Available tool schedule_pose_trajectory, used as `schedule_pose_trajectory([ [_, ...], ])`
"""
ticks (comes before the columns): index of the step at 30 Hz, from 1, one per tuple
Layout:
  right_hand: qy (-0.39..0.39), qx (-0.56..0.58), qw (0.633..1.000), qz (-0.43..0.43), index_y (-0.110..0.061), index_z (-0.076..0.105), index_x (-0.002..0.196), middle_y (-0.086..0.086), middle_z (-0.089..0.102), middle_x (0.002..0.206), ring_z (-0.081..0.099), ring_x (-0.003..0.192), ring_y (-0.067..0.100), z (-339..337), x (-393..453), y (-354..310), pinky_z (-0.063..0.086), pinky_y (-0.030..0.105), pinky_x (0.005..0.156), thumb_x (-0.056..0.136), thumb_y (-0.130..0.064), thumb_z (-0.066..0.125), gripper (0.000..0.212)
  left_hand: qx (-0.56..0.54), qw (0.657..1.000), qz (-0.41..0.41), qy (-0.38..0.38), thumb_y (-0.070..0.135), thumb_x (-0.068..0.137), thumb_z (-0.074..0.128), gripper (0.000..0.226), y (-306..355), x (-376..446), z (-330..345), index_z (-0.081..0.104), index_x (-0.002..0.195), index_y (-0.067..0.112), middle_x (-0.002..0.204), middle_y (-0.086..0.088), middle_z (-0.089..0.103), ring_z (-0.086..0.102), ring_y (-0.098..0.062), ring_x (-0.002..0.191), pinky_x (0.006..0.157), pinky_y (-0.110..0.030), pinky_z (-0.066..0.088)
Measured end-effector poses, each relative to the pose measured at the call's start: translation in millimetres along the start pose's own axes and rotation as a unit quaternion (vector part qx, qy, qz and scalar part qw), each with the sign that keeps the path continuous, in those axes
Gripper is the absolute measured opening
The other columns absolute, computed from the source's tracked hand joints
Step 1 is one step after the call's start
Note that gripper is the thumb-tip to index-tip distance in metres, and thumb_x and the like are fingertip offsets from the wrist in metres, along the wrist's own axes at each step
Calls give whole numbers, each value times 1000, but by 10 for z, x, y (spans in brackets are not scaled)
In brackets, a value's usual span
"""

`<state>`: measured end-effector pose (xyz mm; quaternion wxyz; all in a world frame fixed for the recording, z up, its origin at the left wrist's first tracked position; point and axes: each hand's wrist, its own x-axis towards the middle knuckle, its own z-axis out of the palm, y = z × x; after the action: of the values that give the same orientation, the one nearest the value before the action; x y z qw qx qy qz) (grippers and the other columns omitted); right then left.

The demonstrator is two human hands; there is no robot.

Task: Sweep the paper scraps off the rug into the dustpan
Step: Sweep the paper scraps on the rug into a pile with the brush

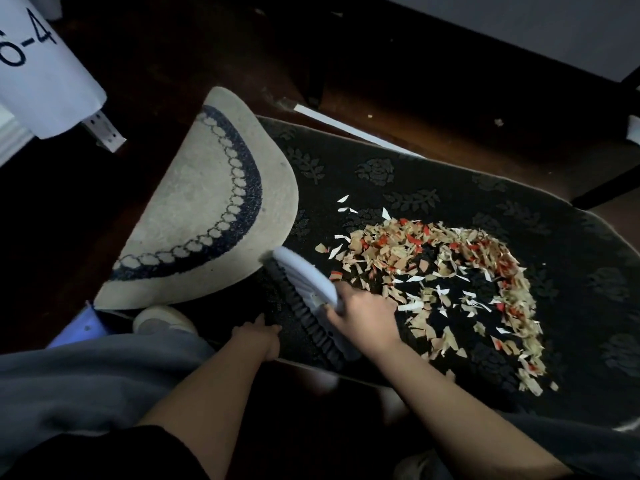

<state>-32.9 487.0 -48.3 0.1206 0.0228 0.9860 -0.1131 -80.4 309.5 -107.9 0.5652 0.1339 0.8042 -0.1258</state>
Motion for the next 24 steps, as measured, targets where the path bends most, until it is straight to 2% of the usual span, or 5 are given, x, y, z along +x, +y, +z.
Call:
schedule_pose_trajectory([
  [7, -21, -8, 993, 112, -15, 50, 109, -6, 53, 77, 51, 58, 15, -27, 10, 381, 33, 20, 41, 98, -42, 42, 31, 19, 1000, -10, -2, 26, 94, 42, 66, 23, 29, -3, 13, 153, 36, 161, -5, -10, 14, -33, 147, 117, -46, 24],
  [13, 40, 5, 979, 201, -15, 52, 106, 1, 61, 78, 62, 71, 27, -241, -160, 643, 29, 27, 47, 93, -46, 48, 34, 21, 1000, 1, 21, 23, 95, 35, 64, 132, 33, -67, 10, 154, 32, 161, -6, -12, 18, -35, 145, 115, -45, 28],
  [16, 63, 21, 984, 164, -17, 54, 112, -6, 53, 72, 55, 59, 17, -289, -156, 553, 23, 19, 40, 93, -43, 49, 32, 22, 999, 11, 35, 25, 97, 34, 64, 240, 38, -108, 8, 154, 30, 161, -7, -11, 20, -35, 144, 114, -44, 29],
  [18, 62, 31, 991, 111, -17, 54, 117, -6, 61, 78, 54, 58, 13, -246, -98, 434, 33, 17, 43, 95, -41, 47, 34, 22, 999, 14, 37, 28, 97, 36, 64, 323, 48, -137, 7, 154, 29, 161, -8, -11, 19, -35, 145, 115, -44, 28],
  [24, -14, -18, 1000, 21, -15, 49, 114, 0, 64, 87, 63, 69, 22, -45, 145, 200, 39, 24, 51, 96, -41, 41, 33, 17, 999, 9, 40, 34, 96, 36, 62, 396, 132, -146, 14, 154, 25, 161, -11, -5, 22, -35, 144, 116, -45, 26],
])
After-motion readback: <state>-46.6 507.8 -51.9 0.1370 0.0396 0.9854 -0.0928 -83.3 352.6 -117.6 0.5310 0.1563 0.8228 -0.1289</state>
